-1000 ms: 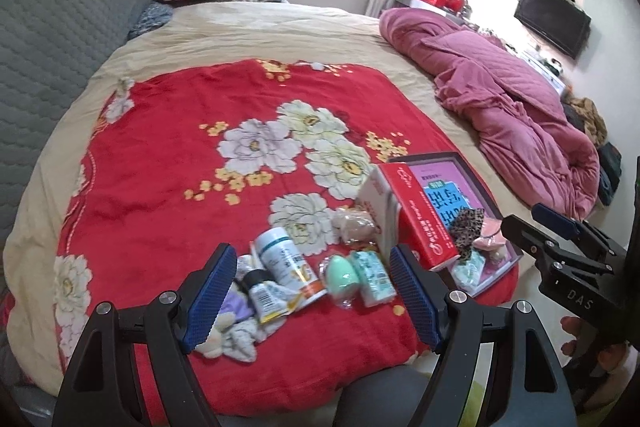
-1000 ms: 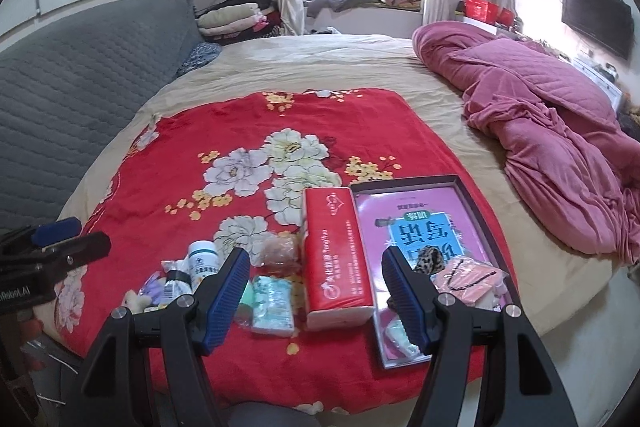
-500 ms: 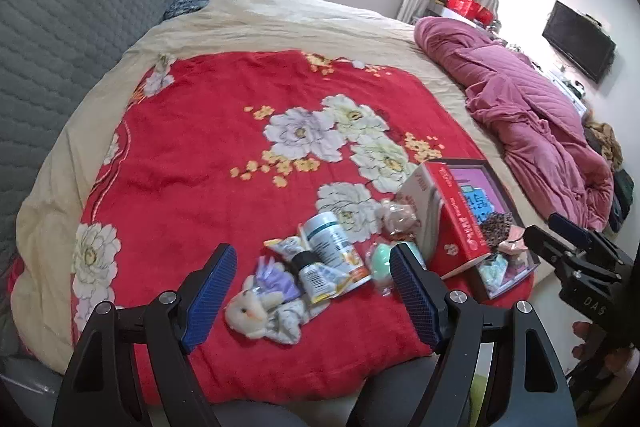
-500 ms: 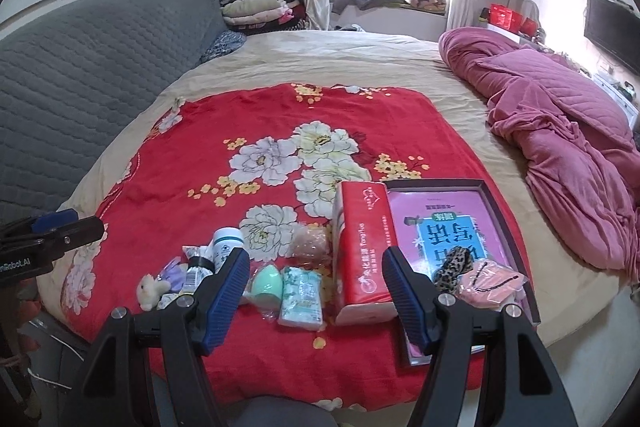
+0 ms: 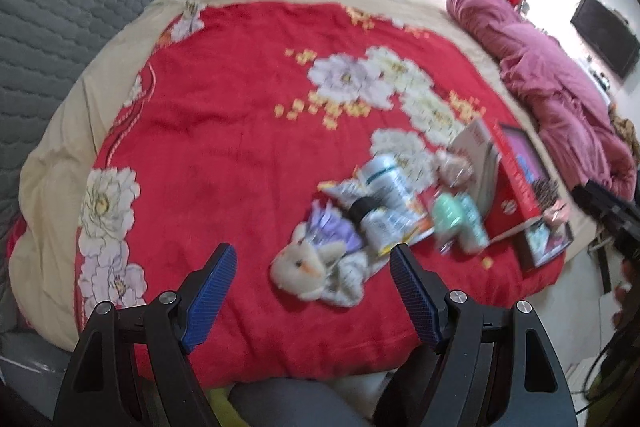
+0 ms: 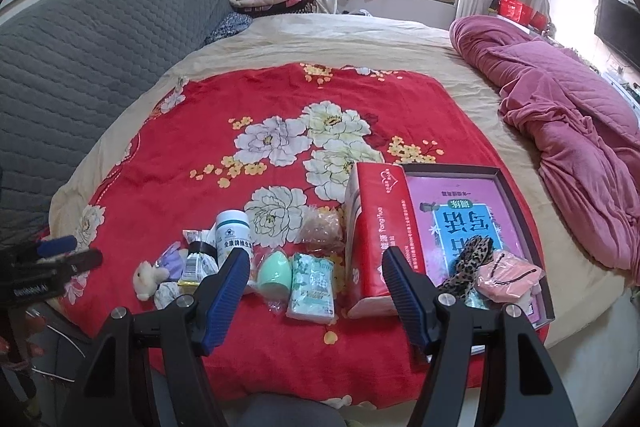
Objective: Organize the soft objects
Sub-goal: 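Withdraw both open tools back toward the remaining pile on the bed, then grasp the cream plush bunny with the left tool while the right tool grasps the green sponge egg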
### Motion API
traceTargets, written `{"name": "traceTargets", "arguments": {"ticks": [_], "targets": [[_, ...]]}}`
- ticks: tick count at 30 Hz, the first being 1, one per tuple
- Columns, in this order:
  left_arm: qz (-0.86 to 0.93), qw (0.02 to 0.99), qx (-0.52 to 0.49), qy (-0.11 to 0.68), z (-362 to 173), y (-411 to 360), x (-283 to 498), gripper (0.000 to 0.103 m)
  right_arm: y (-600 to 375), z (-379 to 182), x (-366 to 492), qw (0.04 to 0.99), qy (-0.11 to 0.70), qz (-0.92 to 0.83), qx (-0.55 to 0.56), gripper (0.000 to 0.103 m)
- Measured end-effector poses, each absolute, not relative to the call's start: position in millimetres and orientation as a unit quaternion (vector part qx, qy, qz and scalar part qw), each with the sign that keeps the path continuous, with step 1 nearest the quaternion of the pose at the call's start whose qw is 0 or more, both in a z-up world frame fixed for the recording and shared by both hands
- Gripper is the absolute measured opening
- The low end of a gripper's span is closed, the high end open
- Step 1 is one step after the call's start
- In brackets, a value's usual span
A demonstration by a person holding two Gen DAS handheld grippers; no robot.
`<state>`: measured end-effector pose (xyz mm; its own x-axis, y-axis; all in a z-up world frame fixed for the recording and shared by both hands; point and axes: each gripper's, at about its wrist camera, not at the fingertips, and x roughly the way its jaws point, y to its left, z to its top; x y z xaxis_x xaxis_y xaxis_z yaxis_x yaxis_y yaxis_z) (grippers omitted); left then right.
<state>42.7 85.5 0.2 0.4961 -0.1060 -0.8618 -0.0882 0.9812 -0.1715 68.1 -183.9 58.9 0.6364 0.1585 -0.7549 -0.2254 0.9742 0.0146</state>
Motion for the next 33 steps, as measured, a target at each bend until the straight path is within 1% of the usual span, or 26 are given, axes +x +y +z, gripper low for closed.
{"name": "traceTargets", "arguments": {"ticks": [11, 17, 25, 28, 30, 33], "targets": [[-0.017, 0.827, -0.091, 0.554, -59.3, 90.2, 57.3, 0.08, -175.3, 37.8, 84.0, 0.894, 0.434, 0.102, -0.053, 0.068], [-0.015, 0.817, -0.101, 0.568, -80.0, 96.5, 70.7, 0.08, -164.4, 24.4, 102.4, 0.887, 0.444, 0.106, -0.065, 0.068], [-0.025, 0.807, -0.108, 0.579, -97.5, 100.2, 89.3, 0.08, -144.3, -9.4, 131.5, 0.862, 0.487, 0.121, -0.069, 0.068], [-0.033, 0.806, -0.123, 0.578, -103.2, 103.0, 93.6, 0.08, -130.9, -21.2, 125.2, 0.851, 0.493, 0.149, -0.102, 0.068], [-0.041, 0.804, -0.132, 0.579, -106.4, 103.3, 96.3, 0.08, -119.7, -32.7, 119.8, 0.842, 0.495, 0.161, -0.142, 0.068], [-0.046, 0.805, -0.132, 0.577, -107.8, 103.4, 97.4, 0.081, -112.2, -48.0, 117.2, 0.829, 0.506, 0.172, -0.165, 0.068]]}}
